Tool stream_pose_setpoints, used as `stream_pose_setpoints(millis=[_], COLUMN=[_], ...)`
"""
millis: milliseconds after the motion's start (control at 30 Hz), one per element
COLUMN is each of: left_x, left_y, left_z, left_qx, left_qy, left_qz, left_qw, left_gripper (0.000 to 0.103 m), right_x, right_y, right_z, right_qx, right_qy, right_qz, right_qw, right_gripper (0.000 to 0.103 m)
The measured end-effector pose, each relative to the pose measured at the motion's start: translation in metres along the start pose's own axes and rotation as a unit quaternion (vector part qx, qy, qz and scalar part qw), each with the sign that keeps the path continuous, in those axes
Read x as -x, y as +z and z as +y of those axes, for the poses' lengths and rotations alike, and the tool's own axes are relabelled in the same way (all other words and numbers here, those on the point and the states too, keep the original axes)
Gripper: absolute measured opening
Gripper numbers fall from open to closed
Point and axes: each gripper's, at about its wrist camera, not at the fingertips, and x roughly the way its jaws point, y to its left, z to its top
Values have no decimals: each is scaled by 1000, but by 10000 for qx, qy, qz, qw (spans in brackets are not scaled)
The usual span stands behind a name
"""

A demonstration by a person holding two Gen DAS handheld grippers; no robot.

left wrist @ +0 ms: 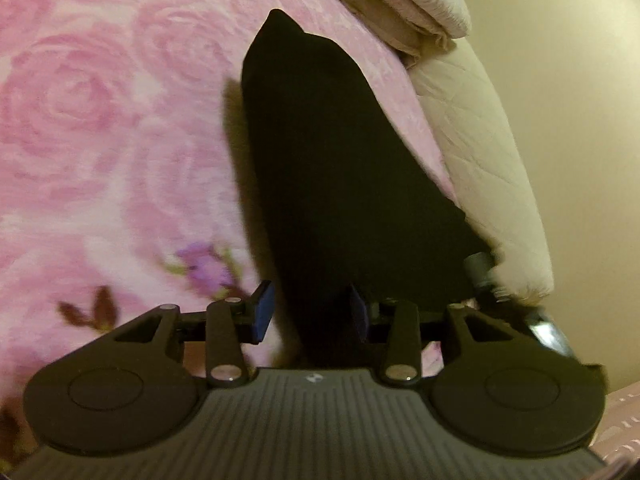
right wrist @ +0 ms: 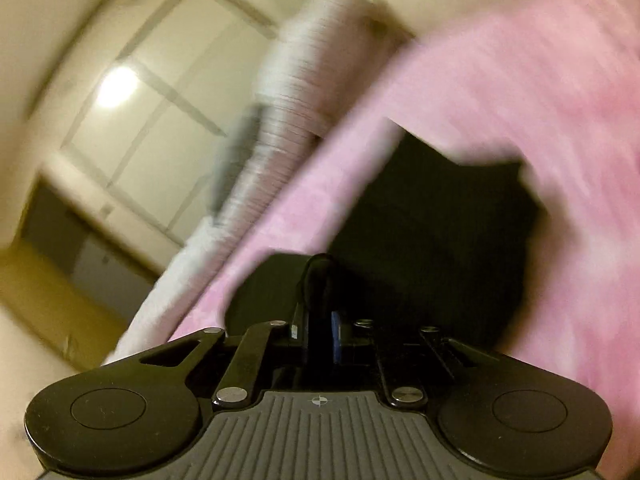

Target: Fold clothes

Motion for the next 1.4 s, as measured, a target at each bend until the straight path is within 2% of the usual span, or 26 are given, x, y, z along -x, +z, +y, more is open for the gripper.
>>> stream_pose_setpoints(millis=[100, 133, 200, 267, 333, 400, 467, 567, 667, 700, 767, 800, 833, 900, 1000, 1167, 1300, 1367, 1400], left_x=[0, 0, -1, -3, -5, -5, -5, -9, -13, -14, -17, -18, -20, -21, -26, -43, -63, -73, -77], left_y=[2, 3, 5, 6, 9, 11, 13, 14, 15, 16, 17, 19, 21, 26, 36, 51, 64, 71, 74], left_z=[-8, -11, -12, -8, -6, -6, -6, -4, -1, -1, -2, -2, -3, -4, -7, -10, -8, -6, -5], left_qx=[-77, -105, -209, -179, -97, -118, -117, -59, -25, -32, -42, -29, -16, 19, 78, 147, 205, 217, 193], left_qy=[-91, -113, 4, 45, 116, 143, 187, 237, 258, 259, 258, 218, 178, 101, 17, -55, 53, 64, 17], left_qz=[-23, -32, -82, -63, -15, -48, -74, -47, -6, 1, 11, -12, -36, -118, -257, -382, -466, -500, -538], left_qw=[9999, 9999, 9997, 9998, 9999, 9998, 9997, 9997, 9997, 9997, 9997, 9998, 9998, 9999, 9996, 9991, 9987, 9985, 9984], left_gripper=[38, 39, 43, 43, 43, 43, 44, 44, 44, 44, 44, 45, 45, 48, 51, 55, 55, 54, 52], right_x=[36, 46, 57, 53, 51, 70, 77, 73, 71, 72, 76, 79, 81, 89, 104, 87, 70, 60, 55], right_y=[-1, -2, -2, 1, 2, 4, 9, 13, 1, -3, -2, -1, 1, -1, -18, -47, -48, -43, -40], right_z=[31, 33, 15, -13, -45, -59, -53, -57, -85, -93, -97, -96, -96, -94, -83, -66, -56, -57, -57], right_qx=[809, 878, 581, 157, -361, -693, -578, -635, -1287, -1496, -1733, -1834, -1935, -2242, -2840, -3264, -3061, -2953, -2890], right_qy=[83, -1, -429, -895, -1176, -1102, -1019, -1354, -1505, -1463, -1321, -1328, -1334, -1213, -867, -859, -1108, -1092, -1062], right_qz=[-577, -742, -934, -856, -746, -825, -1010, -949, -607, -558, -651, -689, -728, -801, -804, -308, -470, -433, -398], right_qw=[9950, 9934, 9930, 9922, 9896, 9880, 9880, 9842, 9783, 9763, 9738, 9716, 9693, 9636, 9515, 9408, 9444, 9481, 9506], right_gripper=[8, 8, 8, 8, 8, 8, 8, 8, 9, 12, 27, 42, 49, 50, 61, 64, 64, 64, 60])
